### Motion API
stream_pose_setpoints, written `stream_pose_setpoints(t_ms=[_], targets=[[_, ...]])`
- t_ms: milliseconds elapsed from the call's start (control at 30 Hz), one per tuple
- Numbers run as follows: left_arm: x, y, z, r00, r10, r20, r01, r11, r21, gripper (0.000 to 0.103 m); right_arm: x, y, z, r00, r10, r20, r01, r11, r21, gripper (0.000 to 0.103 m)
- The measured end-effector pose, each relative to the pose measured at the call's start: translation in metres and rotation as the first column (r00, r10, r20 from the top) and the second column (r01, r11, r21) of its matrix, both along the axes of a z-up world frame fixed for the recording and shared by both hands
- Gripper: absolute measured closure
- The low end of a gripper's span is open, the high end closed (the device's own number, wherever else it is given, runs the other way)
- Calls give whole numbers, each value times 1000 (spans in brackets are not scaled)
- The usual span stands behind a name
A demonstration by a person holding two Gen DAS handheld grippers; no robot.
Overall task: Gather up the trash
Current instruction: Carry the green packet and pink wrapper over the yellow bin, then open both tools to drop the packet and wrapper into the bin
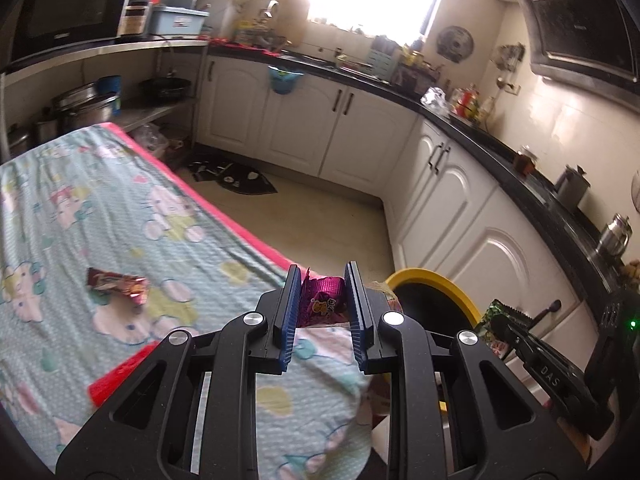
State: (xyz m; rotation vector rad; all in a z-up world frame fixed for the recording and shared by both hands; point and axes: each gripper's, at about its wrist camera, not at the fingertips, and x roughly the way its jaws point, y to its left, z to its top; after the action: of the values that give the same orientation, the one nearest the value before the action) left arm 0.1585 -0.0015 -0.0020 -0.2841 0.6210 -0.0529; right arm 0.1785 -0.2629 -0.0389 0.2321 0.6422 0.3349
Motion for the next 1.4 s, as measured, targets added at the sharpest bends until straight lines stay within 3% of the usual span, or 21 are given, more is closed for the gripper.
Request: stream_pose_setpoints(t_ms=[400, 700, 833, 900, 967, 1000, 1100, 1233, 1400], targets=[[39, -66, -18, 990, -130, -46, 131, 991, 33, 86, 11, -45, -25, 989, -150, -21, 149, 988, -35, 95], [68, -108, -40, 973, -206, -106, 211, 977, 42, 85, 26, -61, -53, 977, -198, -77, 196, 980, -37, 95], [77, -121, -49, 965, -229, -126, 236, 971, 43, 84, 30, -67, -65, 972, -211, -103, 209, 977, -29, 92], [82, -127, -54, 959, -246, -144, 254, 966, 39, 84, 32, -70, -69, 968, -222, -115, 221, 975, -25, 85], [85, -129, -57, 958, -244, -153, 253, 967, 42, 72, 33, -73, -71, 962, -243, -125, 243, 970, -16, 64], [86, -130, -57, 958, -243, -155, 252, 967, 40, 63, 33, -76, -73, 959, -252, -130, 253, 967, -10, 62], [86, -125, -60, 959, -232, -161, 240, 970, 36, 58, 33, -78, -74, 957, -259, -134, 260, 966, -6, 60], [82, -112, -59, 966, -205, -155, 214, 976, 40, 33, 30, -75, -70, 960, -249, -129, 251, 968, 1, 54], [70, -82, -51, 980, -150, -129, 157, 986, 49, 14, 25, -62, -59, 971, -213, -106, 216, 976, 20, 50]])
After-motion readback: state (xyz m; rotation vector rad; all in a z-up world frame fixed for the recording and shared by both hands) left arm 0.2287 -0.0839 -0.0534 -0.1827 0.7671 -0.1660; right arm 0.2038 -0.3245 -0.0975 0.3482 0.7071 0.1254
